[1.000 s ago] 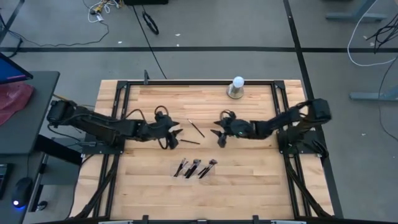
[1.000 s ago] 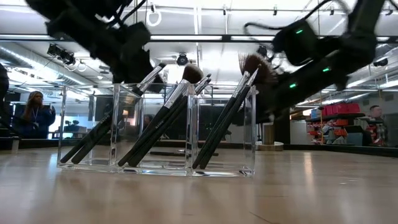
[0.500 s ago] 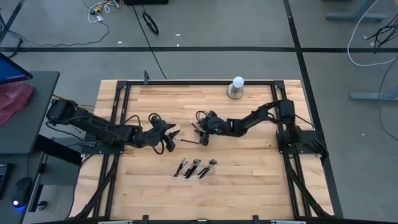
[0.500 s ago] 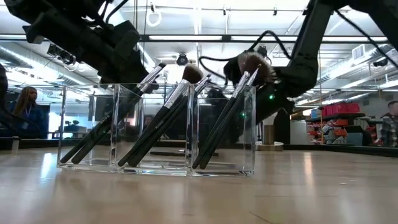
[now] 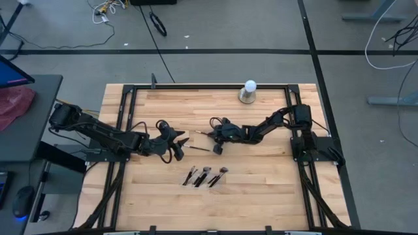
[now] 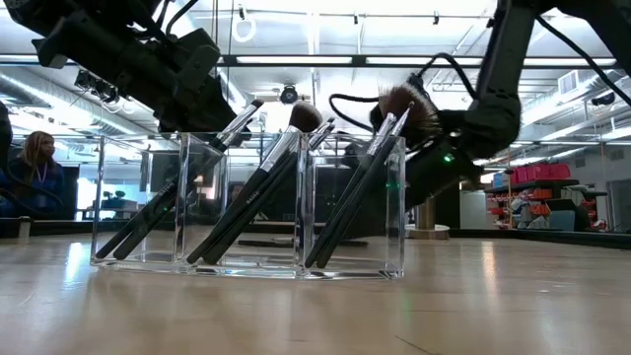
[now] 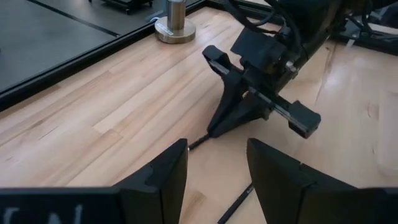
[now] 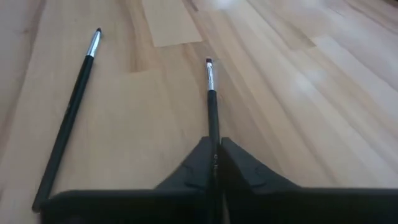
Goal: Put items in baskets/containers
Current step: Put the black eyeshadow brush into the transparent organizer
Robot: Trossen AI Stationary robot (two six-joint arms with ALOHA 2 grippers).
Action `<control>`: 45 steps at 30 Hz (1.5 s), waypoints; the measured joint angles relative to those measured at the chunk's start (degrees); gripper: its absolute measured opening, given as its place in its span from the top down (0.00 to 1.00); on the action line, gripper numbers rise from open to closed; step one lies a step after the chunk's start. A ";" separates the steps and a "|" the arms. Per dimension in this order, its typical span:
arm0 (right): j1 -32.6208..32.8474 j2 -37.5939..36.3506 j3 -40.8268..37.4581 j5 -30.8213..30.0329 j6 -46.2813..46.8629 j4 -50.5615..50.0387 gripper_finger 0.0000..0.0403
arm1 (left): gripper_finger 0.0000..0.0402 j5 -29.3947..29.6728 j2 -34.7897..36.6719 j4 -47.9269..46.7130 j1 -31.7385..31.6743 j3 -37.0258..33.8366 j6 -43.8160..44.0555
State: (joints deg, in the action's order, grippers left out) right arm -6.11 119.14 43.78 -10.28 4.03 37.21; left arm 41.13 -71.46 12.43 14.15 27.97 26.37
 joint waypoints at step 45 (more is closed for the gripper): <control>20.83 -23.24 -10.96 6.77 -7.78 35.96 0.98 | 0.57 -35.57 -20.98 51.69 0.61 9.84 -34.19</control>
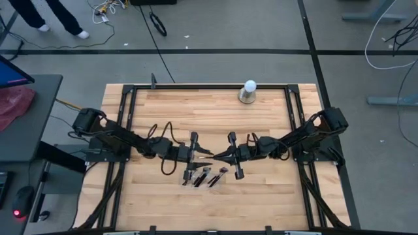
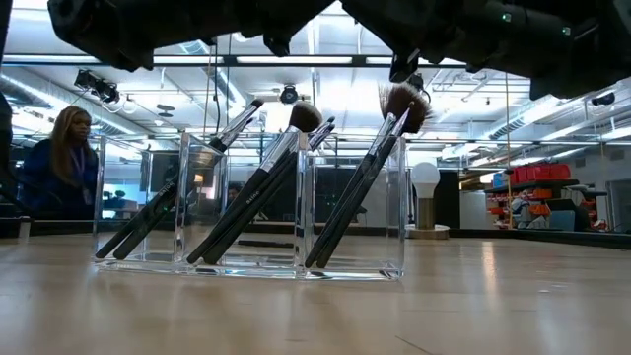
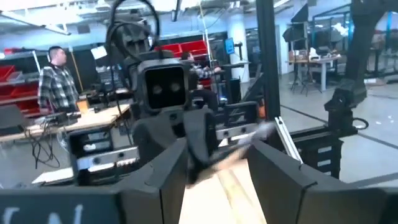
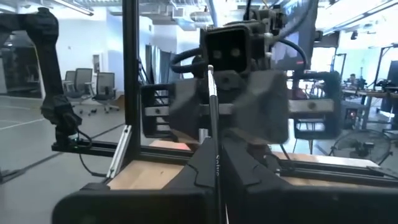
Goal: Put items in baskets/containers
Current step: Put the black eyeshadow brush into the transparent organizer
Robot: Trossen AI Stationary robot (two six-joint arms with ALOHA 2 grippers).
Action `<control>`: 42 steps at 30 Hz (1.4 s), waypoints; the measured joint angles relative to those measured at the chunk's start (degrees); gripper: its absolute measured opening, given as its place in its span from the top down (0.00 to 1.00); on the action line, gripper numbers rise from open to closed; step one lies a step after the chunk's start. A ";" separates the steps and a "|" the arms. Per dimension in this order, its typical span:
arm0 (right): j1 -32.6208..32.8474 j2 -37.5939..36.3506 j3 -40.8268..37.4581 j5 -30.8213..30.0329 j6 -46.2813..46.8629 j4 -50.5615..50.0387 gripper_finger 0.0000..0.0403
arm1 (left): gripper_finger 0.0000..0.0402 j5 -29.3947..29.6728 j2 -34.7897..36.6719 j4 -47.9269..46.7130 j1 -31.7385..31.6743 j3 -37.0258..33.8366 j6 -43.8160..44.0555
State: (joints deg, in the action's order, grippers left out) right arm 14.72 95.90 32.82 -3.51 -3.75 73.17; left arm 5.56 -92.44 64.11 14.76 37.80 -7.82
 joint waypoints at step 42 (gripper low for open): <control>0.23 -22.40 -0.37 -14.07 9.32 -46.49 0.46 | 0.95 27.94 10.79 -60.87 16.99 19.01 8.84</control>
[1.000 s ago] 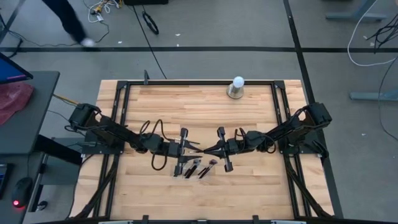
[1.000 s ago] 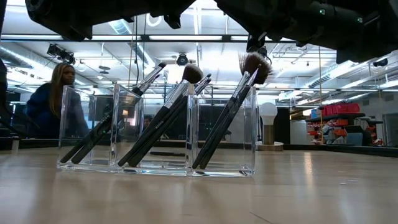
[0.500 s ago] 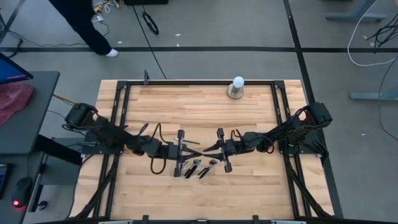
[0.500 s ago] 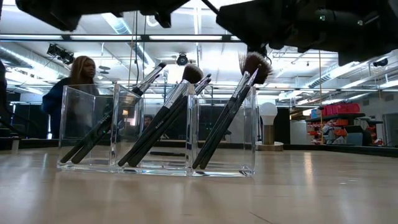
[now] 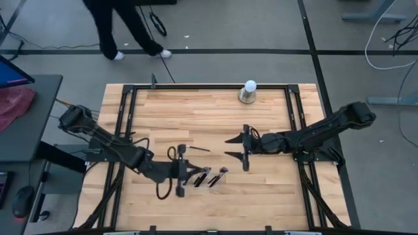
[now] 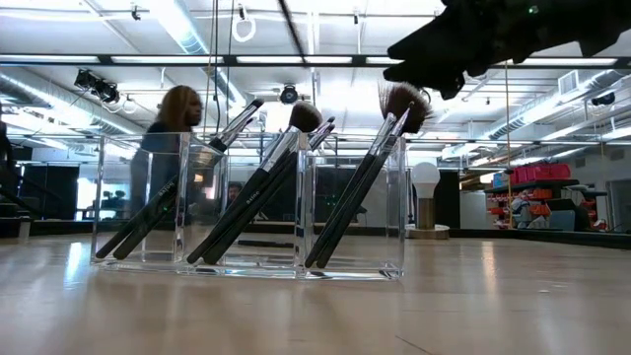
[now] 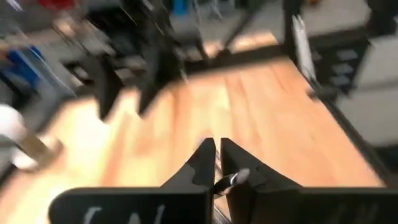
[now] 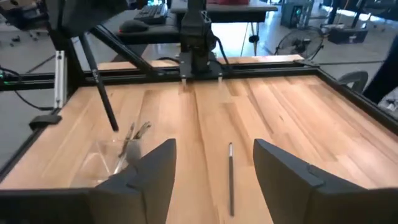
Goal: Put items in baskets/containers
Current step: Put the black eyeshadow brush into the transparent organizer
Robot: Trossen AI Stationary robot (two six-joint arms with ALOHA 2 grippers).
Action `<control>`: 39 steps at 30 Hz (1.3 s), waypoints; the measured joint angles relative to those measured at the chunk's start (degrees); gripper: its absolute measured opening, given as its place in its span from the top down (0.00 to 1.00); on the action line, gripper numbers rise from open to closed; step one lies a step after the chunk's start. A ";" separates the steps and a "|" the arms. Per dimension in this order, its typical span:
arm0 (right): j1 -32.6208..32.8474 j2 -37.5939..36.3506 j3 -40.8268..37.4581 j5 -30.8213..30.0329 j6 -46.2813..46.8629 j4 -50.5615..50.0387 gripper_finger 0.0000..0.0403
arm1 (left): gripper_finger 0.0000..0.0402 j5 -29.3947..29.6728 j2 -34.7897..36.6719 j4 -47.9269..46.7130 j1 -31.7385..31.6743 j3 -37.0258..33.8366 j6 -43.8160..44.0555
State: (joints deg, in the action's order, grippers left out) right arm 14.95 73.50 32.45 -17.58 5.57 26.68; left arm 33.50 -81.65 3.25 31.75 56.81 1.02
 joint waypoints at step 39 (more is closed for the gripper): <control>1.37 1.17 -0.02 0.06 -0.38 -0.27 0.46 | 0.91 -29.75 -0.85 -22.02 -10.25 -4.89 28.50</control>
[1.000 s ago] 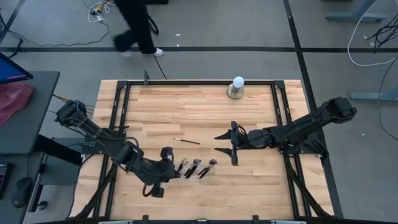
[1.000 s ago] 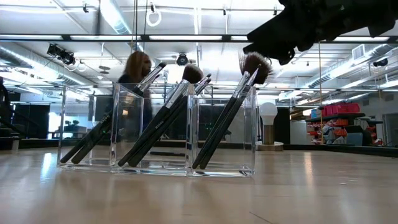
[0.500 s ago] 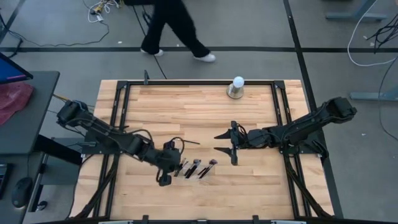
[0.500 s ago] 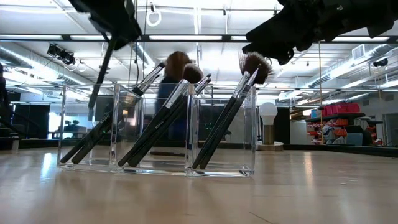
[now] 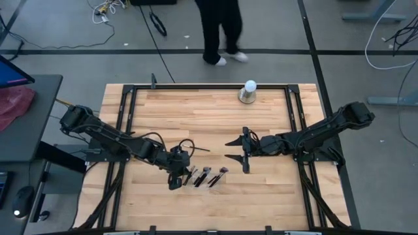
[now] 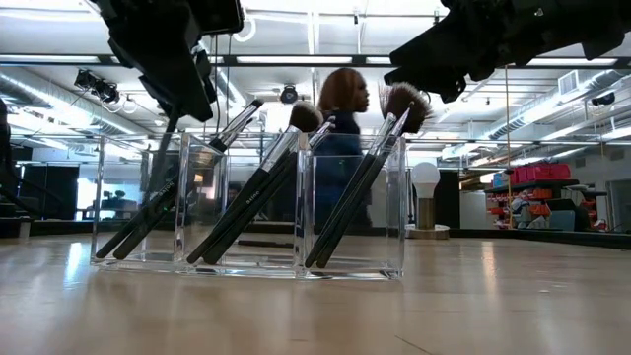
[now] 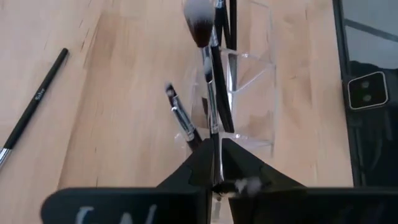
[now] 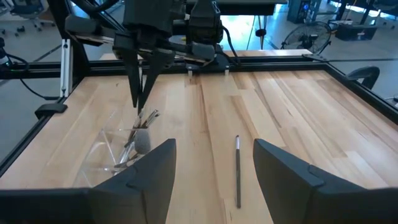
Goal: Put items in baskets/containers
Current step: Put the black eyeshadow brush into the transparent organizer
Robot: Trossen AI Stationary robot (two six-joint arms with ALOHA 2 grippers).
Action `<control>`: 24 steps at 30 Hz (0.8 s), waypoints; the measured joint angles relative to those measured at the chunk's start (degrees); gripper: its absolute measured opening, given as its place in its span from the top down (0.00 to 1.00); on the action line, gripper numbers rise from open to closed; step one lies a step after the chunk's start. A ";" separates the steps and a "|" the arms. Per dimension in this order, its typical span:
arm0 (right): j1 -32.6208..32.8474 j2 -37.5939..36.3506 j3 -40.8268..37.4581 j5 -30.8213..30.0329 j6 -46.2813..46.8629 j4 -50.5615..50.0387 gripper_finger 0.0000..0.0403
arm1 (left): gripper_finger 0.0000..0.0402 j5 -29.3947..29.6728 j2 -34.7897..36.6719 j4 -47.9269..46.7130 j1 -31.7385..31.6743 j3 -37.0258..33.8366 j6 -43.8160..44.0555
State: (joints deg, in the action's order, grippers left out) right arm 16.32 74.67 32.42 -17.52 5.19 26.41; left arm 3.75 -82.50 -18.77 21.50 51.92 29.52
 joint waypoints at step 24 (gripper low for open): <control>-1.52 5.23 0.03 0.04 0.64 3.02 0.46 | 0.47 -3.37 6.62 -10.29 -5.18 8.65 -14.65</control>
State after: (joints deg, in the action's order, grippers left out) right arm 14.79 79.91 32.46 -17.49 5.83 29.42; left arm 0.38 -75.88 -29.06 16.32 60.58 14.87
